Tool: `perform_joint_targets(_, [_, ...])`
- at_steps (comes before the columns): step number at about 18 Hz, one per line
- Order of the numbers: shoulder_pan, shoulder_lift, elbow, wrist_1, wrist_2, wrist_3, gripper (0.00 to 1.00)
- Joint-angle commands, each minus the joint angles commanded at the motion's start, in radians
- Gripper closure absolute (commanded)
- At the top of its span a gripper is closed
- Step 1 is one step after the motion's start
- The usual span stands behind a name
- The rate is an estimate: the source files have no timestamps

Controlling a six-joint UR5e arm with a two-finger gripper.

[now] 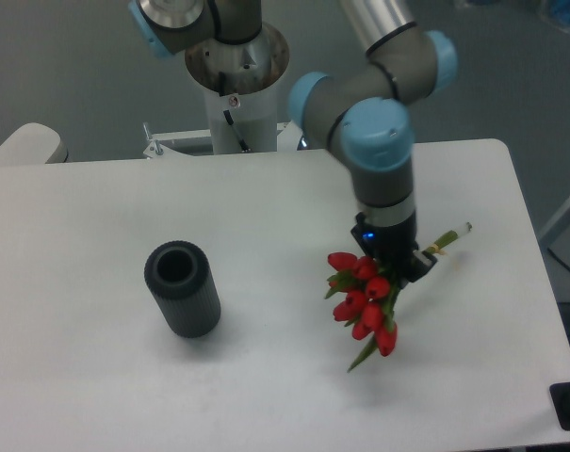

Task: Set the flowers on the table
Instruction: 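Move the held tulips toward the black vase and lower them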

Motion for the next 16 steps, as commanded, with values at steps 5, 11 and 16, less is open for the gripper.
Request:
perform_joint_targets(5, [0.000,-0.017,-0.042,-0.003,0.002,0.003,0.68])
perform_joint_targets(11, [-0.026,-0.072,-0.042,0.000,-0.008,0.017,0.66])
perform_joint_targets(16, [-0.037,-0.090,-0.040,0.000,-0.008,0.012,0.61])
